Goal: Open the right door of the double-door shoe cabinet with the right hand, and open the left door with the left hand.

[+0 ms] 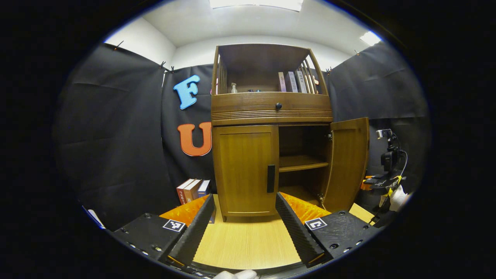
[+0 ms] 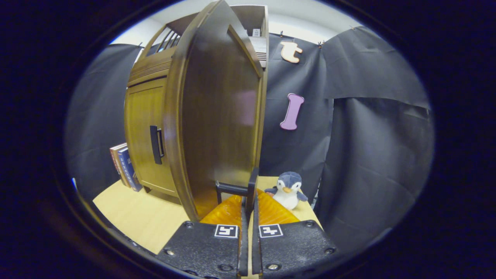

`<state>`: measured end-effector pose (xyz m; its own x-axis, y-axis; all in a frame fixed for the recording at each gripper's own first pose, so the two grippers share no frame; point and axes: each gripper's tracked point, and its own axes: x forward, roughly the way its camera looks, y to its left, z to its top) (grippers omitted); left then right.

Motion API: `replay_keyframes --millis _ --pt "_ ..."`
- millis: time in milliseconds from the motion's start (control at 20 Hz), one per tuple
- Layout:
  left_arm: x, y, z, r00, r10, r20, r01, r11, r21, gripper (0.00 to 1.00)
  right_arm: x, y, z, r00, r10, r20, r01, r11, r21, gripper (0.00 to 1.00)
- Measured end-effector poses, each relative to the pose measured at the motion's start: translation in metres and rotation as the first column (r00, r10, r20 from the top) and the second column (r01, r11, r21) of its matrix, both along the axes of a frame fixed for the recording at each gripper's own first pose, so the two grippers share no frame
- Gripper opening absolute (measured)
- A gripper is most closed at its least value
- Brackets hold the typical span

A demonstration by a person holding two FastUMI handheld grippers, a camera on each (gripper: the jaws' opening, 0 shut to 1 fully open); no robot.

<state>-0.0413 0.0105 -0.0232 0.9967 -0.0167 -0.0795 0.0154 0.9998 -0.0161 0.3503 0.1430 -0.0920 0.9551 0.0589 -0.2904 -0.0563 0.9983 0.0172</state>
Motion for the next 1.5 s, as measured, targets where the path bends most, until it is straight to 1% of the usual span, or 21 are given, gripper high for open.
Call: replay_keyframes --millis 300,550,700,750,800,850,900,1000,1050,1250,1300,1350,1400,1450,1500 --pt "0.005 -0.017 -0.001 1.0 -0.011 -0.006 0.011 1.0 -0.003 0.96 -0.001 -0.015 -0.001 0.998 0.061 -0.007 -0.061 0.998 0.003 0.07" --pt "0.012 -0.035 0.002 1.0 -0.028 0.0 0.028 1.0 -0.007 0.96 0.0 -0.032 -0.003 0.99 0.141 -0.004 -0.141 0.99 0.008 0.07" --pt "0.017 -0.047 0.003 0.999 -0.045 -0.001 0.045 0.999 -0.017 0.96 0.002 -0.046 -0.003 0.983 0.185 -0.02 -0.184 0.982 0.033 0.07" --pt "0.019 -0.051 0.003 0.999 -0.053 0.001 0.053 0.998 -0.019 0.96 0.002 -0.05 -0.004 0.98 0.195 -0.026 -0.194 0.98 0.046 0.06" --pt "0.022 -0.054 0.004 0.998 -0.06 0.002 0.06 0.998 -0.02 1.0 0.004 -0.054 -0.004 0.978 0.205 -0.031 -0.203 0.978 0.057 0.06" --pt "0.025 -0.058 0.005 0.998 -0.069 0.003 0.069 0.997 -0.019 1.0 0.004 -0.057 -0.004 0.976 0.213 -0.034 -0.211 0.975 0.069 0.06" --pt "0.029 -0.061 0.004 0.997 -0.077 0.003 0.077 0.997 -0.016 0.96 0.005 -0.059 -0.004 0.976 0.216 -0.037 -0.212 0.974 0.078 0.06" --pt "0.035 -0.065 0.004 0.996 -0.089 0.002 0.089 0.996 -0.008 0.96 0.007 -0.064 -0.005 0.976 0.215 -0.036 -0.211 0.973 0.09 0.09" --pt "0.038 -0.066 0.004 0.995 -0.096 0.002 0.096 0.995 -0.007 0.96 0.007 -0.07 -0.005 0.979 0.202 -0.036 -0.198 0.976 0.095 0.19" --pt "0.048 -0.066 0.006 0.994 -0.106 0.006 0.106 0.994 -0.014 0.96 0.004 -0.092 -0.008 0.991 0.122 -0.049 -0.115 0.986 0.122 0.73" --pt "0.05 -0.064 0.007 0.994 -0.106 0.007 0.106 0.994 -0.014 0.96 0.003 -0.094 -0.007 0.993 0.108 -0.045 -0.102 0.988 0.119 0.8" --pt "0.054 -0.062 0.007 0.994 -0.107 0.006 0.107 0.994 -0.015 0.96 0.0 -0.095 -0.007 0.993 0.113 -0.042 -0.108 0.987 0.116 0.89" --pt "0.056 -0.059 0.005 0.994 -0.108 0.006 0.108 0.994 -0.018 0.96 -0.005 -0.097 -0.006 0.992 0.119 -0.036 -0.114 0.987 0.11 0.9" --pt "0.059 -0.057 0.005 0.994 -0.11 0.004 0.11 0.994 -0.024 0.93 -0.011 -0.105 -0.004 0.994 0.109 -0.032 -0.106 0.99 0.095 0.9" --pt "0.062 -0.056 0.004 0.994 -0.114 0.003 0.114 0.993 -0.027 0.96 -0.017 -0.112 -0.003 0.994 0.104 -0.026 -0.101 0.99 0.093 0.9"
